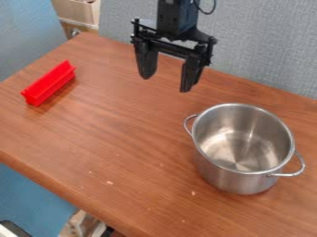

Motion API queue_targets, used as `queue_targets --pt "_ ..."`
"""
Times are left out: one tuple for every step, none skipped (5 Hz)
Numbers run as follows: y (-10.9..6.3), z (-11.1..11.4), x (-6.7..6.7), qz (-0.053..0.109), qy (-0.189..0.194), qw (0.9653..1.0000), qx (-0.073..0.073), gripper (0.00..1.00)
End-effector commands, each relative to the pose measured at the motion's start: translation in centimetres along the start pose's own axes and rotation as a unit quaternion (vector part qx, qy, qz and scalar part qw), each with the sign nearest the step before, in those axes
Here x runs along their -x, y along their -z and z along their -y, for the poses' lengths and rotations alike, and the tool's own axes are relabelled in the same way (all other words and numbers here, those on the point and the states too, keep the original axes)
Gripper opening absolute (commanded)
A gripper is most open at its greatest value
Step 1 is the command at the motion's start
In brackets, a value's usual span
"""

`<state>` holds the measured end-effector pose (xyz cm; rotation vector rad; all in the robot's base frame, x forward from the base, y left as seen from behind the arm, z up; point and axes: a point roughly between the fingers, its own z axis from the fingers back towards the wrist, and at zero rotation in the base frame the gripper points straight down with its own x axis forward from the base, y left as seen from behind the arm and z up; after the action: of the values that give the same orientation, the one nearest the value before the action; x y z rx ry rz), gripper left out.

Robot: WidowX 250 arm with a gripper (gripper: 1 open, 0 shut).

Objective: Put the red object in the metal pot

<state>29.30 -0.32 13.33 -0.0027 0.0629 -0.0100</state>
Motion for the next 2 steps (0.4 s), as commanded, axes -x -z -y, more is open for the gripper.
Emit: queue_targets --pt "1.0 -0.1 0.0 -0.013 0.001 0.9999 0.003 1.00" --pt "1.4 -3.6 0.0 -0.016 -0.024 0.9996 0.003 1.00"
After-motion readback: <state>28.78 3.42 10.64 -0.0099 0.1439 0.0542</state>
